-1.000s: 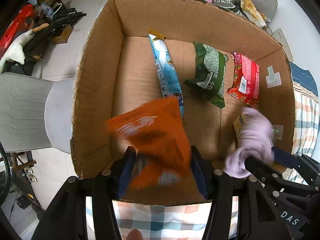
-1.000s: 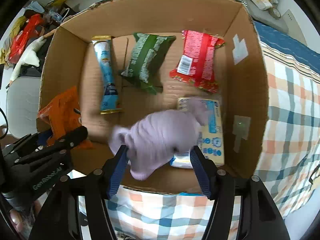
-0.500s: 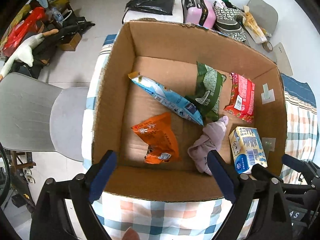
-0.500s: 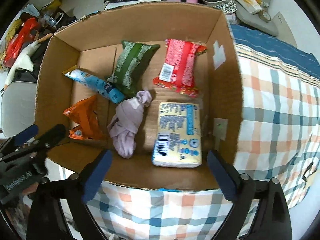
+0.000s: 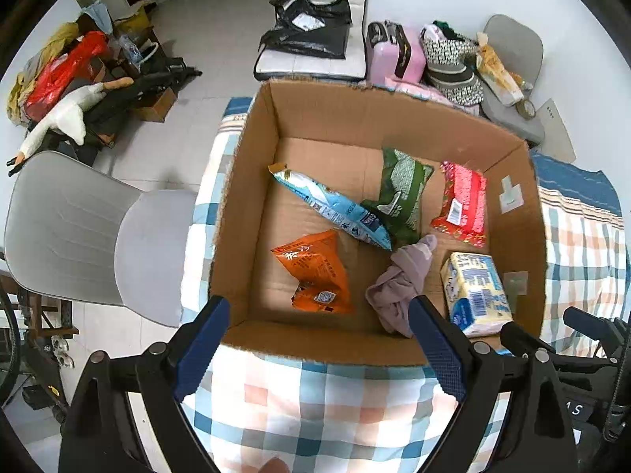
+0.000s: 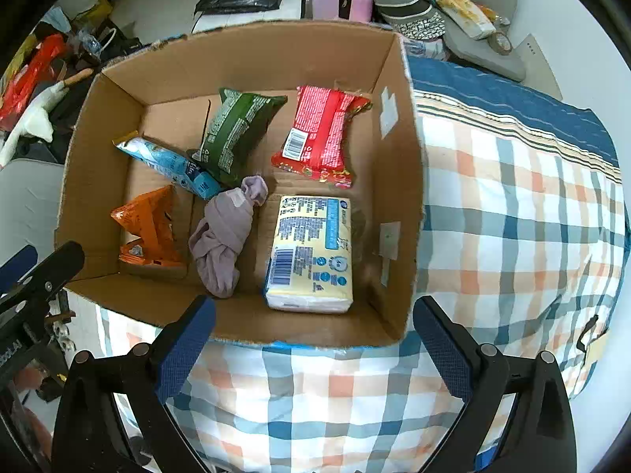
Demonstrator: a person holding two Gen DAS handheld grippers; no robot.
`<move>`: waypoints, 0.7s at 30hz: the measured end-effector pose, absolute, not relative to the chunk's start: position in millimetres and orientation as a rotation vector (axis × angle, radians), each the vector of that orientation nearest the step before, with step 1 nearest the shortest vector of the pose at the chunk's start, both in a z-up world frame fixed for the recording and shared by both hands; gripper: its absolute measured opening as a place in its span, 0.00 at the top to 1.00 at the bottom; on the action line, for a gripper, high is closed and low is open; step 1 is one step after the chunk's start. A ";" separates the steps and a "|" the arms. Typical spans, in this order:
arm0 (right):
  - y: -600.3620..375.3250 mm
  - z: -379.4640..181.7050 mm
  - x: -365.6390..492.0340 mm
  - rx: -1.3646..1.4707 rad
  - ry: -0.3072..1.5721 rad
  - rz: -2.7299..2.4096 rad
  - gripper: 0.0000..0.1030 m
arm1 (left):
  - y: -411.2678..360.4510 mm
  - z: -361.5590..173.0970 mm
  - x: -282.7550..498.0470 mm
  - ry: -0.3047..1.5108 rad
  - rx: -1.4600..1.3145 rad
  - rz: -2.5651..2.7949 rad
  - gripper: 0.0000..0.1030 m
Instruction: Organize soft objects
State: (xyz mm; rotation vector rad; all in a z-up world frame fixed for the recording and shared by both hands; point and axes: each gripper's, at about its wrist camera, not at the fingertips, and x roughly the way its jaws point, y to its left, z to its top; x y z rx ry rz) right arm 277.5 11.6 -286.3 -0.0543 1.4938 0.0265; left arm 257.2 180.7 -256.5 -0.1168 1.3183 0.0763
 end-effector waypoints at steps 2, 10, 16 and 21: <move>10.9 -272.8 270.4 -0.058 1.460 0.026 0.01 | 178.2 -244.8 249.9 1.294 -0.114 0.076 0.10; 4.9 -200.3 225.8 -0.041 1.301 0.040 0.01 | 164.8 -186.5 203.9 1.187 -0.092 0.079 0.10; 0.4 -138.5 179.8 -0.031 1.176 0.044 0.01 | 155.0 -138.0 165.9 1.097 -0.085 0.048 0.10; -2.5 -86.7 145.0 -0.039 1.078 0.038 0.01 | 151.9 -101.8 135.4 1.036 -0.074 0.059 0.10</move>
